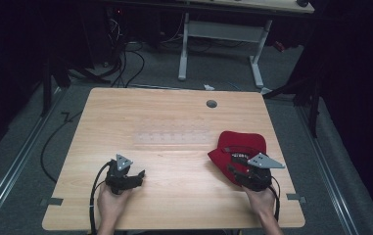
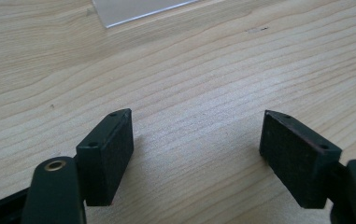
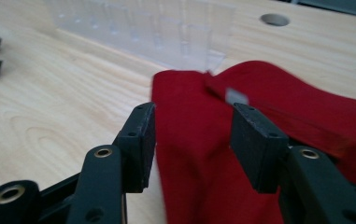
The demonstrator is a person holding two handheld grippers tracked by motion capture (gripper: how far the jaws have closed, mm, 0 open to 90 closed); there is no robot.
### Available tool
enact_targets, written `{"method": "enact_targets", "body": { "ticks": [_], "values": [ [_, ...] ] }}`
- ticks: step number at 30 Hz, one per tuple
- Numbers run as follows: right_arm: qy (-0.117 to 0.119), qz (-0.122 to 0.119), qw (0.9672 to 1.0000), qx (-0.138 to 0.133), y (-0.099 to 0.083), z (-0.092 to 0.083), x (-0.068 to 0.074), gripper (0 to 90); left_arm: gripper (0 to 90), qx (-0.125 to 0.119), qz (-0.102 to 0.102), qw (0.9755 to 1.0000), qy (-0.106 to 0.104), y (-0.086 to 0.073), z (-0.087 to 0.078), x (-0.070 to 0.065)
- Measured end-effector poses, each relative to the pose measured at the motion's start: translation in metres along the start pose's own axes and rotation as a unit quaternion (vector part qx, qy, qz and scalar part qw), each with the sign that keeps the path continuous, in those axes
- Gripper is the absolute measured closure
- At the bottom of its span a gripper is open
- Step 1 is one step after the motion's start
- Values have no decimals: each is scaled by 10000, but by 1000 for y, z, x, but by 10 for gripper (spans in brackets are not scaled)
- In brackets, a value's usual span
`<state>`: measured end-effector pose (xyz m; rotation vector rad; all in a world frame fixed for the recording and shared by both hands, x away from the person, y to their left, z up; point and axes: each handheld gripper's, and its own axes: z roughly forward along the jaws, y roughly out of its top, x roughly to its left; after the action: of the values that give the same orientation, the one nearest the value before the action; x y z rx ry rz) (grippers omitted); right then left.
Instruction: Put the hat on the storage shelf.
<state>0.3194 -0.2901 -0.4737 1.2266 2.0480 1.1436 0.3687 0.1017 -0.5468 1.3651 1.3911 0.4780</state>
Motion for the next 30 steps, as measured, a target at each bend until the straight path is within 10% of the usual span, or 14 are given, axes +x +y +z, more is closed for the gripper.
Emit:
{"method": "enact_targets", "body": {
  "ticks": [30],
  "values": [
    [-1186,897,9888,-137,3,-28,-79,384,266,-2,-3,10000,6,0,0,0]
  ]
}}
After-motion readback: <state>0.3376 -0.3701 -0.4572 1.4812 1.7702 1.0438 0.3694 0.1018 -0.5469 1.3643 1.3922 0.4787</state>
